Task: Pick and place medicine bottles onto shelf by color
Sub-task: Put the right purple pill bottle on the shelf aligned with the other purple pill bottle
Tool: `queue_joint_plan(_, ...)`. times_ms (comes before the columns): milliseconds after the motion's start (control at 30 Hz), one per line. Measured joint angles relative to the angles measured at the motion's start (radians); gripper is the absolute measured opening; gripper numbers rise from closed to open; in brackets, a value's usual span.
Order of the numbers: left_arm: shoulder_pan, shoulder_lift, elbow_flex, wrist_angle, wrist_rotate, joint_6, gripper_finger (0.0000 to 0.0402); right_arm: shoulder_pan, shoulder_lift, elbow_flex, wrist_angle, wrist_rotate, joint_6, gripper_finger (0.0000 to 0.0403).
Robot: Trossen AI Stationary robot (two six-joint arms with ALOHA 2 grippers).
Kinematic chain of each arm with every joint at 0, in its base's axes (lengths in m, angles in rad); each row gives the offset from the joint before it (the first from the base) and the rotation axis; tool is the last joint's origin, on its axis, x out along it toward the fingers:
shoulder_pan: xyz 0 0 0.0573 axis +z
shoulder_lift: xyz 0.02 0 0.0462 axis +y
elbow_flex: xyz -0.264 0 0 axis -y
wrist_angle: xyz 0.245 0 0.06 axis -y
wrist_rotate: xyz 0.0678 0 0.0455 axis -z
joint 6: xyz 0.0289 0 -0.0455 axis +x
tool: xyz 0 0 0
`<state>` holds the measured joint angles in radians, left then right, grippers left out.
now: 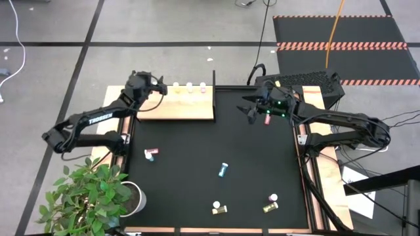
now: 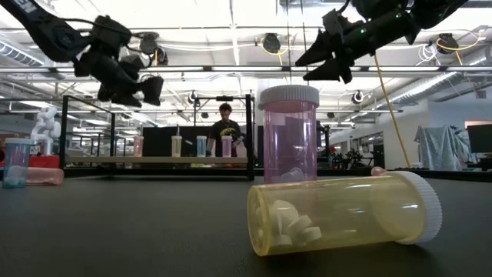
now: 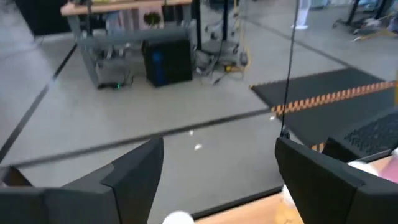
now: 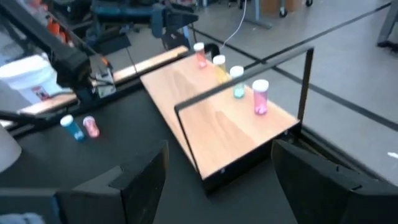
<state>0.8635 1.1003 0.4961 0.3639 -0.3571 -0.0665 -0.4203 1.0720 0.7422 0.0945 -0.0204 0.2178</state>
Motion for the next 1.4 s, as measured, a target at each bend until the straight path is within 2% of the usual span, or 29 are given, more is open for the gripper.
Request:
queue_joint_plan(200,-0.066,-0.07,0.05,-0.002,-0.003,0.028,0.0311,-0.024,-0.056,0.0,-0.001,0.0,0.086,0.0279)
queue_joint_plan(400,-0.193,-0.064,0.209,-0.049,-0.003,0.183,0.0311,-0.046,-0.144,0.004,-0.06,0.001,0.193,0.0279)
queue_joint_plan(600,-0.33,0.017,0.41,-0.145,-0.011,0.228,0.0312,-0.049,-0.189,0.079,-0.387,0.073,0.248,0.0279)
queue_joint_plan(733,-0.421,0.112,0.521,-0.167,-0.012,0.222,0.0312,-0.059,-0.187,0.082,-0.564,0.075,0.268,0.0279)
queue_joint_plan(833,-0.496,0.189,0.604,-0.177,-0.012,0.214,0.0312,-0.05,-0.183,0.08,-0.622,0.057,0.24,0.0279)
queue_joint_plan(933,-0.559,0.256,0.684,-0.239,-0.012,0.176,0.0312,-0.032,-0.184,0.043,-0.596,0.008,0.186,0.0274)
queue_joint_plan(1000,-0.59,0.295,0.731,-0.298,-0.011,0.152,0.0312,-0.033,-0.183,0.013,-0.571,0.02,0.27,0.0265)
queue_joint_plan(1100,-0.611,0.33,0.796,-0.42,-0.01,0.128,0.0312,-0.039,-0.173,-0.033,-0.566,0.048,0.485,0.0247)
queue_joint_plan(1233,-0.589,0.335,0.876,-0.649,-0.004,0.083,0.0312,-0.037,-0.128,-0.064,-0.642,0.068,0.619,0.022)
queue_joint_plan(1400,-0.507,0.326,0.944,-0.908,0.13,0.07,0.0312,-0.065,-0.033,-0.012,-0.81,0.075,0.782,0.0187)
